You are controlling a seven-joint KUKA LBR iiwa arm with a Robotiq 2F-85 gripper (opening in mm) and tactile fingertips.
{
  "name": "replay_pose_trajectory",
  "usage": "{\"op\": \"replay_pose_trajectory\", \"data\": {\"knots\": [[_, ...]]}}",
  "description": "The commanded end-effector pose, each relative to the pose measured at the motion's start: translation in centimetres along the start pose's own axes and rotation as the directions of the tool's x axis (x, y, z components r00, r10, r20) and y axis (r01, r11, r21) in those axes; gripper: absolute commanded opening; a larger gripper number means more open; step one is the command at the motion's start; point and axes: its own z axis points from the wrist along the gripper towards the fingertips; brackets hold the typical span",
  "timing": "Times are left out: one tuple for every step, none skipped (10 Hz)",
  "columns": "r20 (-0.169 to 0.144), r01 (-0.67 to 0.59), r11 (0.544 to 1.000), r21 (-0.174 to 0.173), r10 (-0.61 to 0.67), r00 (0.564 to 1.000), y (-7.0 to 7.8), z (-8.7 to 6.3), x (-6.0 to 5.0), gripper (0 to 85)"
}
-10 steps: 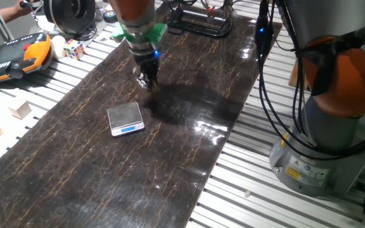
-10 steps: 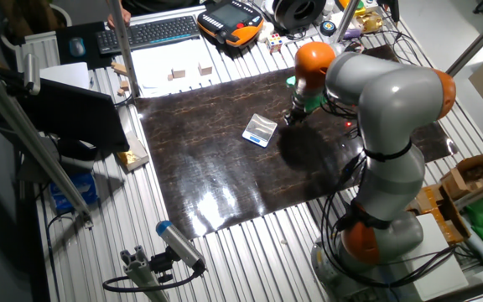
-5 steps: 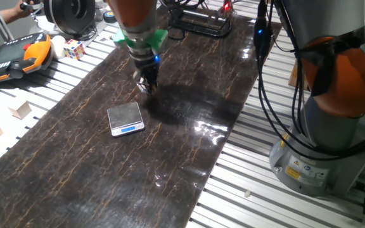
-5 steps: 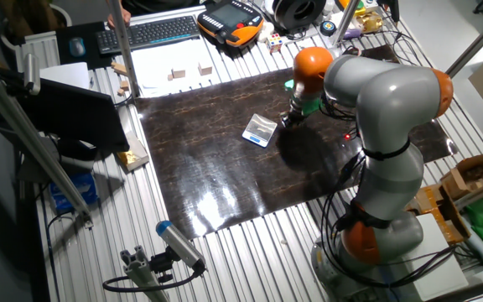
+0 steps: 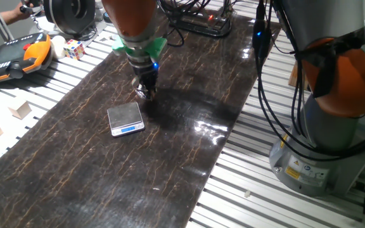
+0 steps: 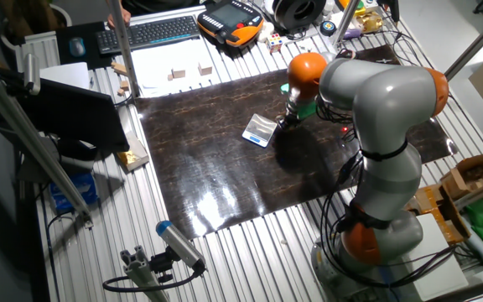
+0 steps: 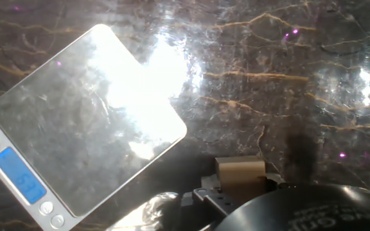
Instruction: Remove the object from the scale
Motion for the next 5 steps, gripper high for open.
{"op": "replay_pose_trajectory", "data": {"knots": [[-0.001, -0.002, 1.0, 0.003, 0.002, 1.0, 0.0, -0.1, 0.0, 32.3], [-0.004, -0.011, 1.0, 0.003, 0.011, 1.0, -0.1, -0.2, 0.0, 40.0], [-0.01, -0.011, 1.0, 0.002, 0.011, 1.0, -0.1, -0.6, -0.2, 43.3], [-0.019, -0.012, 1.0, 0.0, 0.011, 1.0, -0.2, -0.9, -0.2, 44.7], [-0.018, -0.02, 1.0, -0.022, 0.02, 1.0, -0.2, -1.3, -0.4, 45.3]]}}
